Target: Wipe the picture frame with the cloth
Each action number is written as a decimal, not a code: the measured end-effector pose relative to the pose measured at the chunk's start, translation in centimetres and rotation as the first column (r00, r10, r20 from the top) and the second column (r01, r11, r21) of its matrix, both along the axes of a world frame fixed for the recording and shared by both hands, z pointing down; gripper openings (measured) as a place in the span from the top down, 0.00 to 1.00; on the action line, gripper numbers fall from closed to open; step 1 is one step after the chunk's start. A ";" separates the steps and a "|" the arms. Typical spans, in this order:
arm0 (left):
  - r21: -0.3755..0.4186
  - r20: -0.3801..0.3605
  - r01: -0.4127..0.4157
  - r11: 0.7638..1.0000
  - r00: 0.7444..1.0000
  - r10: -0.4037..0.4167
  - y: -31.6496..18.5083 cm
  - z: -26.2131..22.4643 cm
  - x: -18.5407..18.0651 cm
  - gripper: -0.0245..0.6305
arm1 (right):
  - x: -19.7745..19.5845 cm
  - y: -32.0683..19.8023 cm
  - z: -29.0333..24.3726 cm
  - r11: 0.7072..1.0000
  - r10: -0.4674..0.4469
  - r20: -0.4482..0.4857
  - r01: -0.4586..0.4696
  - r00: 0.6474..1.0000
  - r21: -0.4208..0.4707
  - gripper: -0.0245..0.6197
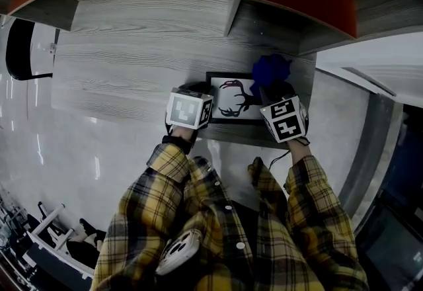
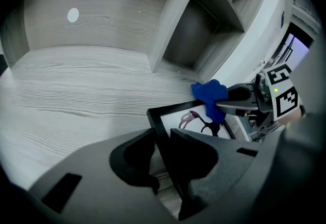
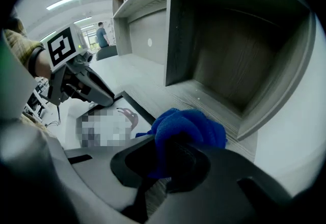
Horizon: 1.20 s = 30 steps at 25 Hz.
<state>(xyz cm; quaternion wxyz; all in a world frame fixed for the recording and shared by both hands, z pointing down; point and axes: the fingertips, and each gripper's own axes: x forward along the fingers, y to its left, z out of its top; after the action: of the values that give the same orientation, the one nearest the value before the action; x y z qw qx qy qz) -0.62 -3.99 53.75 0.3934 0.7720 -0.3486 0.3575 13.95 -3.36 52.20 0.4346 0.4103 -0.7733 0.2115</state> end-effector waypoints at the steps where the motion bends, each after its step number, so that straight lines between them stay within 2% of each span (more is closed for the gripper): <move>1: 0.000 0.002 -0.002 1.000 1.000 0.002 0.0 0.0 0.1 0.81 | 0.0 0.5 -0.1 1.000 -0.006 -0.002 0.006 1.000 -0.001 0.88; 7: 0.012 0.007 0.011 1.000 1.000 -0.011 -0.1 0.0 -0.3 0.82 | -0.5 3.2 -0.2 0.999 -0.035 -0.012 0.034 0.999 -0.021 0.88; 13: 0.023 -0.006 0.066 0.998 0.998 -0.066 -0.2 -0.1 -0.2 0.84 | -0.7 6.5 -0.5 0.998 -0.062 0.015 0.063 0.998 -0.030 0.88; 19: 0.011 -0.026 0.108 0.994 0.994 -0.108 -0.2 -0.1 -0.3 0.84 | -1.8 10.7 -0.5 0.991 -0.098 0.050 0.101 0.994 -0.082 0.88; 27: 0.002 -0.034 0.116 0.993 0.993 -0.116 -0.3 -0.2 -0.3 0.85 | -1.6 14.0 -0.7 0.987 -0.058 0.103 0.072 0.993 -0.146 0.88; 30: 0.001 -0.035 0.116 0.993 0.993 -0.116 -0.3 -0.1 -0.3 0.85 | -1.4 13.2 -2.0 0.991 -0.014 0.141 0.032 0.990 -0.127 0.88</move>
<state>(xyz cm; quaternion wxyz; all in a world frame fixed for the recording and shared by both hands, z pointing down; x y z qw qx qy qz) -0.96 -4.26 53.65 0.4186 0.7570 -0.3866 0.3200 12.59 9.83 50.16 0.4072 0.3568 -0.7913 0.2842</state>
